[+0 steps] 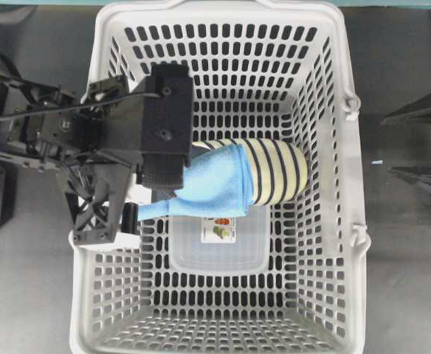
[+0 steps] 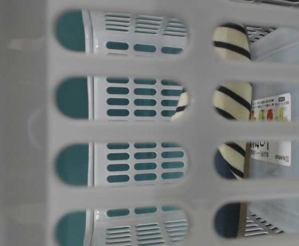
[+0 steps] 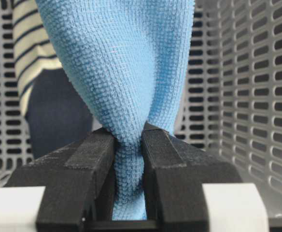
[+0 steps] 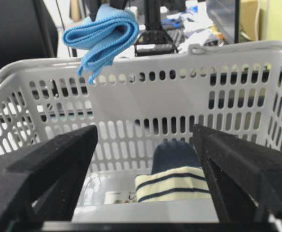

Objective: Pick up the blue cloth from the shopping basket with the left arm.
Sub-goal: 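Lift the blue cloth upward with the left gripper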

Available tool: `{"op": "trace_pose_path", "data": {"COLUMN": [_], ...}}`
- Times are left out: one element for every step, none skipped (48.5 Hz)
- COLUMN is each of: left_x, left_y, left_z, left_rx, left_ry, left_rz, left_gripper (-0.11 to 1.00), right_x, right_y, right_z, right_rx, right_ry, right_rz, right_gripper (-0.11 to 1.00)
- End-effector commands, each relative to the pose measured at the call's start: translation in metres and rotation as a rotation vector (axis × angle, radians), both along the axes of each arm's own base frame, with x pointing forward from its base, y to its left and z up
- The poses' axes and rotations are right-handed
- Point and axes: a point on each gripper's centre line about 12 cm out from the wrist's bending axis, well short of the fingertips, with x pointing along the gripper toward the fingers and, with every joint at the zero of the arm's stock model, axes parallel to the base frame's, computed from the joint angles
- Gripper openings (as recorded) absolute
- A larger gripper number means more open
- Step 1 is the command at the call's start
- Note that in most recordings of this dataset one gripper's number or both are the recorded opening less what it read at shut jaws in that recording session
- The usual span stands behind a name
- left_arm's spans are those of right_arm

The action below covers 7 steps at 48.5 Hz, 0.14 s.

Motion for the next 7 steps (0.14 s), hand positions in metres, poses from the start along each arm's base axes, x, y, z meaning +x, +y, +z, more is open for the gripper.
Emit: {"op": "trace_pose_path", "data": {"left_x": [-0.0052,-0.0050,-0.0052,-0.0052,-0.0052,-0.0052,-0.0052], "left_y": [0.0010,0.0015,0.0010,0.0010,0.0010,0.0010,0.0010], "left_z": [0.0123,0.0125,0.0123,0.0123,0.0123,0.0123,0.0123], "left_rx": [-0.001,-0.002,-0.001,-0.001,-0.001,-0.001,-0.001], "left_ry": [-0.042,-0.043,-0.042,-0.042,-0.042,-0.042,-0.042], "left_rz": [-0.001,0.001,-0.001,-0.001,-0.001,-0.001,-0.001], "left_gripper": [0.12,0.12,0.12,0.12,0.12,0.12,0.12], "right_x": [0.0011,0.0011,0.0014,0.0011,0.0011,0.0011,0.0014], "right_y": [-0.0003,-0.0003,-0.0003,-0.0004,-0.0003,-0.0003,-0.0003], "right_z": [0.0036,0.0036,0.0033,0.0036,0.0036,0.0034,0.0031], "right_rx": [0.005,0.005,0.005,0.006,0.005,0.005,0.005], "right_ry": [-0.014,-0.014,-0.012,-0.014,-0.014,-0.012,-0.011], "right_rz": [-0.002,-0.002,-0.002,-0.002,-0.002,-0.002,-0.002], "right_gripper": [0.77,0.77,0.77,0.77,0.77,0.77,0.77]}}
